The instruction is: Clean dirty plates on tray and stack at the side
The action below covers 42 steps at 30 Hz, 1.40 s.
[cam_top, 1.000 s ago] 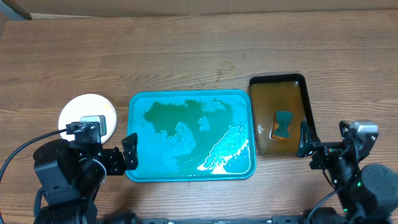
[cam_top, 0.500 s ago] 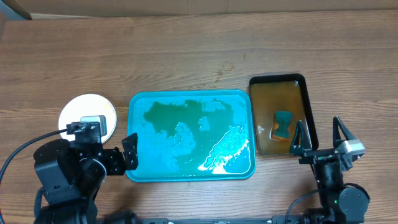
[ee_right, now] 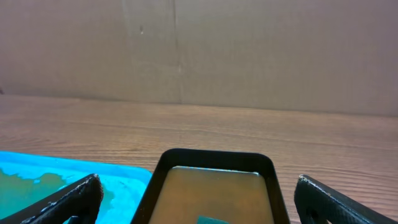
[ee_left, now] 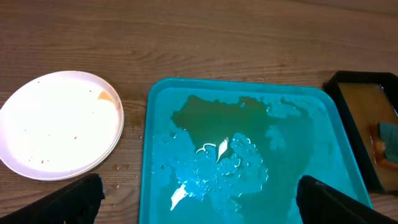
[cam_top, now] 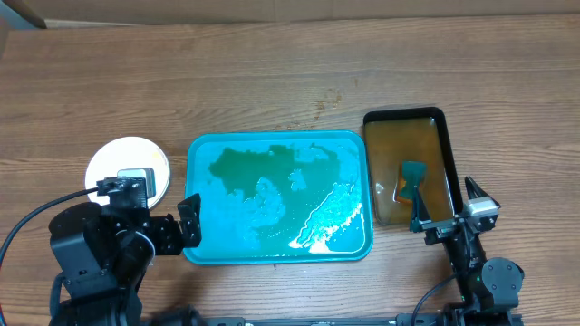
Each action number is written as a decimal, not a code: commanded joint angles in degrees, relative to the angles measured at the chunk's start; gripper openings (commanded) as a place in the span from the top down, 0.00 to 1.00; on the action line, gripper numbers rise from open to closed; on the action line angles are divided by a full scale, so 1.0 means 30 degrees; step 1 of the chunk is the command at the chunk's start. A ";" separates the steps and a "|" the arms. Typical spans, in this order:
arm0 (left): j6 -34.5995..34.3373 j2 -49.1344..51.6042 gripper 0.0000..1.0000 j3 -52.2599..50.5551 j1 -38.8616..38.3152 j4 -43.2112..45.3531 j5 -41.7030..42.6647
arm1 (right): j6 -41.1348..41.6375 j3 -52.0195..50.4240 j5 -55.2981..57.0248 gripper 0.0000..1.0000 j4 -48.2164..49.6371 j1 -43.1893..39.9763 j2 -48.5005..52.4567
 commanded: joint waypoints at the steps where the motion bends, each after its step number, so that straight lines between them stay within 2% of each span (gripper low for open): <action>1: 0.0364 -0.0022 0.00 -0.0080 -0.0138 0.0007 0.0350 | -0.0386 -0.0189 -0.0168 0.00 0.0073 -0.0182 -0.0211; 22: 0.0372 -0.0022 0.00 -0.0080 -0.0153 0.0007 0.0321 | -0.0386 -0.0189 -0.0168 0.00 0.0073 -0.0182 -0.0211; 26: 0.0372 -0.0066 0.00 -0.0080 -0.0947 -0.0087 0.0197 | -0.0386 -0.0189 -0.0168 0.00 0.0073 -0.0182 -0.0211; 31: 0.0576 -0.0685 0.00 -0.0226 -0.2448 0.0481 -0.1319 | -0.0386 -0.0189 -0.0168 0.00 0.0073 -0.0182 -0.0211; 35: 0.0568 -0.2346 0.00 -0.2018 -0.3395 0.2514 -0.1501 | -0.0386 -0.0189 -0.0168 0.00 0.0073 -0.0182 -0.0211; 42: 0.0022 -0.6368 0.00 -0.8357 -0.3891 0.7002 -0.1049 | -0.0386 -0.0189 -0.0168 0.00 0.0066 -0.0182 -0.0211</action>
